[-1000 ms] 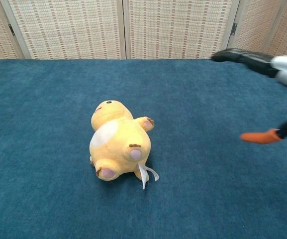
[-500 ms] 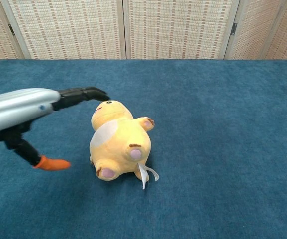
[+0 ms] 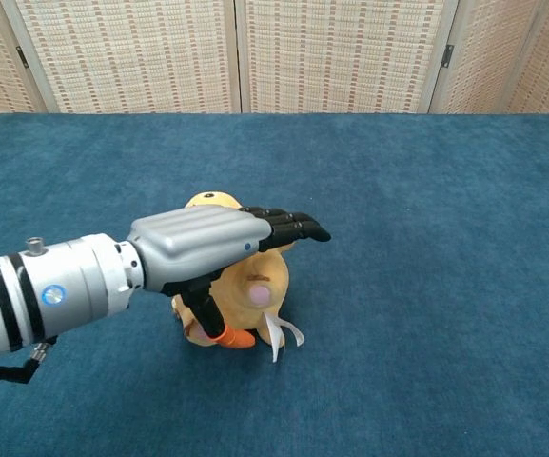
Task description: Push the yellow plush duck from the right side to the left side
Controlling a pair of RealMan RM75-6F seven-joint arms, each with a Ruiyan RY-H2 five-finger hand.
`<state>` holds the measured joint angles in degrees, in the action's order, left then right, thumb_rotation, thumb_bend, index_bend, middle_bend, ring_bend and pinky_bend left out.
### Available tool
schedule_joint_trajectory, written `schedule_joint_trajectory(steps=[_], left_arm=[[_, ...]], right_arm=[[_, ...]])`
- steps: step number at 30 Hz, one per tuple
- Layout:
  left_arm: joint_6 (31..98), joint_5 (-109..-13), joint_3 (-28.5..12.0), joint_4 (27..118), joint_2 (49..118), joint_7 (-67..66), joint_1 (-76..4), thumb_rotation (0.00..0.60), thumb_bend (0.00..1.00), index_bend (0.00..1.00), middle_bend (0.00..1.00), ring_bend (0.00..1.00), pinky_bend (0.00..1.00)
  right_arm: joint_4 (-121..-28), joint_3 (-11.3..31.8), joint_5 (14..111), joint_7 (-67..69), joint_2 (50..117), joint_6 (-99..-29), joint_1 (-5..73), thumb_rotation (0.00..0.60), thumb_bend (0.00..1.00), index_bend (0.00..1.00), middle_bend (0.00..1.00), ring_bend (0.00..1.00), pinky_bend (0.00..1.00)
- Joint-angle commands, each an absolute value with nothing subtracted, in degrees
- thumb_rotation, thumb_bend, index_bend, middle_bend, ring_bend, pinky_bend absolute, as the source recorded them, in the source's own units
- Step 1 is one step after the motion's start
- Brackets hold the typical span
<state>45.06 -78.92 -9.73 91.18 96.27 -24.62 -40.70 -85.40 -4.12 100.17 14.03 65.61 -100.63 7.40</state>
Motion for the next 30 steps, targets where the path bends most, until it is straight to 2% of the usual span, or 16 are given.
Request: schedule_joint_trajectory(steps=[1,3,5,7,9,10,13,17,20,23,30], left_arm=[[47.25,-76.43,-9.57,86.15,99.84,-28.75,-41.59,0.600,0.23,0.01,0.01,0.02,0.19],[52.11,-75.76,-9.06,84.72,101.87,-32.71,-40.09,0.600,0.31,0.12,0.09,0.10,0.33],[57.09,-75.40,-8.35,83.99,103.67,-36.44,-38.27,0.600,0.49,0.36,0.35,0.32,0.53],[60.23,-75.65,-7.62,84.24,104.48,-37.95,-36.96,0.600,0.64,0.56,0.57,0.50,0.70],[63.05,-76.74,-6.38,84.96,104.51,-38.23,-35.58,0.600,0.72,0.67,0.71,0.64,0.82],[64.25,-77.56,-5.74,85.39,104.22,-38.26,-35.01,0.600,0.74,0.68,0.74,0.67,0.85],[69.96,-82.44,-3.46,86.47,102.29,-38.38,-32.86,0.600,0.76,0.69,0.77,0.70,0.88],[80.85,-91.14,0.31,85.00,96.63,-32.81,-28.18,0.600,0.76,0.70,0.77,0.70,0.87],[85.09,-93.58,2.53,82.18,91.87,-28.07,-25.29,0.600,0.76,0.70,0.77,0.70,0.87],[86.58,-94.66,3.99,78.01,89.14,-22.02,-23.66,0.600,0.75,0.70,0.76,0.70,0.86],[85.00,-96.36,8.32,61.81,90.32,-11.09,-20.74,0.600,0.70,0.69,0.73,0.68,0.83]], right_arm=[[-85.49,-3.90,100.27,13.89,65.44,-100.68,7.03,0.600,0.03,0.00,0.00,0.00,0.00],[-85.81,-3.68,99.83,13.12,65.24,-100.20,6.75,0.600,0.03,0.00,0.00,0.00,0.00],[-86.29,-3.69,99.86,13.56,64.92,-99.57,6.74,0.600,0.03,0.00,0.00,0.00,0.00],[-86.48,-3.64,100.13,13.79,64.75,-99.45,6.66,0.600,0.03,0.00,0.00,0.00,0.00],[-86.60,-3.47,100.45,13.62,64.79,-99.62,6.44,0.600,0.03,0.00,0.00,0.00,0.00],[-86.66,-3.41,100.53,13.60,64.82,-99.64,6.35,0.600,0.03,0.00,0.00,0.00,0.00],[-86.78,-3.40,100.78,13.48,64.77,-99.40,6.08,0.600,0.03,0.00,0.00,0.00,0.00],[-87.00,-3.54,100.95,13.59,64.62,-98.84,5.73,0.600,0.03,0.00,0.00,0.00,0.00],[-87.32,-3.49,101.03,13.13,64.84,-97.94,5.81,0.600,0.03,0.00,0.00,0.00,0.00],[-87.88,-3.75,101.91,11.57,65.47,-96.77,6.07,0.600,0.03,0.00,0.00,0.00,0.00],[-89.38,-3.95,101.54,11.44,65.19,-95.03,6.01,0.600,0.03,0.00,0.00,0.00,0.00]])
